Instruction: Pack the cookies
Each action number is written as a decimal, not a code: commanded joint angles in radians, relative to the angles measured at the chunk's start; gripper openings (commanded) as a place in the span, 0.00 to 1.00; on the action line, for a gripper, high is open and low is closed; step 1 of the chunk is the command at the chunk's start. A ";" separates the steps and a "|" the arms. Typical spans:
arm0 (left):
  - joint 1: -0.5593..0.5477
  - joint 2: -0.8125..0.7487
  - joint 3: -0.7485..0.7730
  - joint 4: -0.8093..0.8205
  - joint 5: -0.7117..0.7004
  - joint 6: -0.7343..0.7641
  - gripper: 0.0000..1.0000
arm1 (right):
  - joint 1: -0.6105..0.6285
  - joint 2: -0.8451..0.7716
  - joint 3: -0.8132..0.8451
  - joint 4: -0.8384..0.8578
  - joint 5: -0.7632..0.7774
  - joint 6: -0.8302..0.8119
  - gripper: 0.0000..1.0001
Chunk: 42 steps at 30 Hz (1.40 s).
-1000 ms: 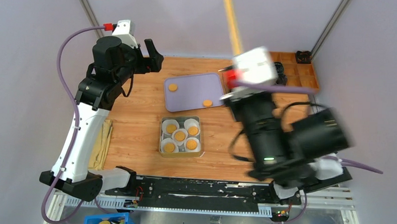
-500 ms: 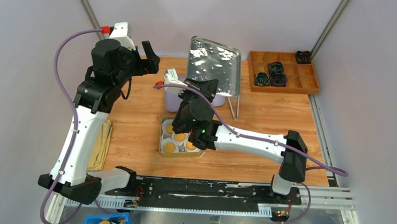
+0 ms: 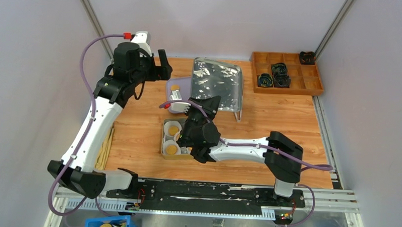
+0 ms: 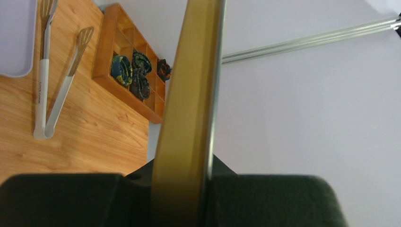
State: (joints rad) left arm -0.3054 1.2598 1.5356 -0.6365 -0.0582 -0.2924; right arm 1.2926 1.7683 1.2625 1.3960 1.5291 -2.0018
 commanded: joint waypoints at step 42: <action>-0.162 0.085 -0.225 0.341 0.407 -0.056 0.98 | 0.084 0.247 0.197 0.199 0.075 -0.211 0.00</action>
State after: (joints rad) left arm -0.4614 1.2999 1.3266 -0.3470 0.2722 -0.3408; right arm 1.3350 1.9766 1.3800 1.5349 1.5291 -2.0678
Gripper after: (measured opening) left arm 0.978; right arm 0.138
